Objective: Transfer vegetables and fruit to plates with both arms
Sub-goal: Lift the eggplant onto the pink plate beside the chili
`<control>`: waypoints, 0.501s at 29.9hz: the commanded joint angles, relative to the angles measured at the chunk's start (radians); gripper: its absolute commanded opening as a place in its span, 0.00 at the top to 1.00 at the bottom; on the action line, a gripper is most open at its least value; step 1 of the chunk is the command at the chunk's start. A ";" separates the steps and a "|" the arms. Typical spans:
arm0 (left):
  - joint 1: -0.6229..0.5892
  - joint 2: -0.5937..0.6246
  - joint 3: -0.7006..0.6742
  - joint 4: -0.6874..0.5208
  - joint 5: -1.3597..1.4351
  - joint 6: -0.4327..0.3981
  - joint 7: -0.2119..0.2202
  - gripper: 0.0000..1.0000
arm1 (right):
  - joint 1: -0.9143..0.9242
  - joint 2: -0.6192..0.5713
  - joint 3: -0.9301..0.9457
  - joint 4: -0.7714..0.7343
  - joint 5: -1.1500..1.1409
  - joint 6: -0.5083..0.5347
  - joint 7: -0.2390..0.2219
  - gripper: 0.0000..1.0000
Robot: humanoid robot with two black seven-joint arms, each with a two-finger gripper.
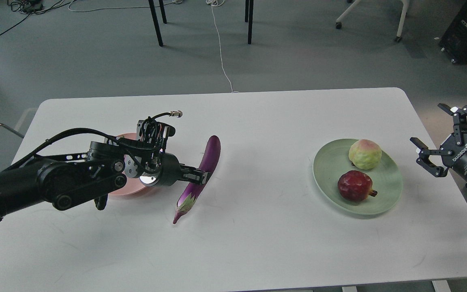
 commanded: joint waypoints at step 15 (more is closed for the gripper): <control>0.025 0.282 -0.007 -0.004 -0.004 -0.024 -0.063 0.69 | -0.001 0.006 -0.003 0.003 0.000 0.000 0.000 0.01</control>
